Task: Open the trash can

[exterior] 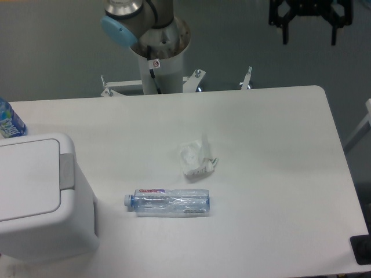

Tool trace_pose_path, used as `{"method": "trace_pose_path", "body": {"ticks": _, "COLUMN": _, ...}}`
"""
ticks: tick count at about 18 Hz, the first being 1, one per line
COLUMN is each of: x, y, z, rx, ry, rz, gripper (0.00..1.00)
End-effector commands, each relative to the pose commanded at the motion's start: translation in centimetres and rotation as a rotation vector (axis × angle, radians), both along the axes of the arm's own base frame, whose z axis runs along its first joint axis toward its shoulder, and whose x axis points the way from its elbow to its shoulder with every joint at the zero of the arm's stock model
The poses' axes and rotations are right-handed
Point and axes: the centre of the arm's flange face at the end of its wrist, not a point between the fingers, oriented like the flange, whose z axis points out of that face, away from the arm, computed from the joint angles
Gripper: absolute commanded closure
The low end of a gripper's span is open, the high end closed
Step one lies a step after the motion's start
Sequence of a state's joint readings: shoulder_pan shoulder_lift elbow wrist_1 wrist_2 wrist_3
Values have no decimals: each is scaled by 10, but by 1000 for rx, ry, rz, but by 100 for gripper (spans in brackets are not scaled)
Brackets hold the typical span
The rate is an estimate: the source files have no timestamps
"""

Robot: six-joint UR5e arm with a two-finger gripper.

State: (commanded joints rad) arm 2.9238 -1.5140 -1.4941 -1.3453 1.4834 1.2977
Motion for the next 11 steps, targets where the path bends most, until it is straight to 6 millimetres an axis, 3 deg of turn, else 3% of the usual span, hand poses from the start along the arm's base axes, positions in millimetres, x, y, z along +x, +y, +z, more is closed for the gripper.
{"method": "trace_pose_path", "body": {"ticks": 8, "x": -7, "y": 10, "z": -11, "rx": 22, "ry": -31, "rz": 20, "gripper": 0}}
{"method": "trace_pose_path", "body": {"ticks": 11, "x": -2, "y": 48, "z": -13, "rx": 119, "ry": -58, "rz": 74, "gripper": 0}}
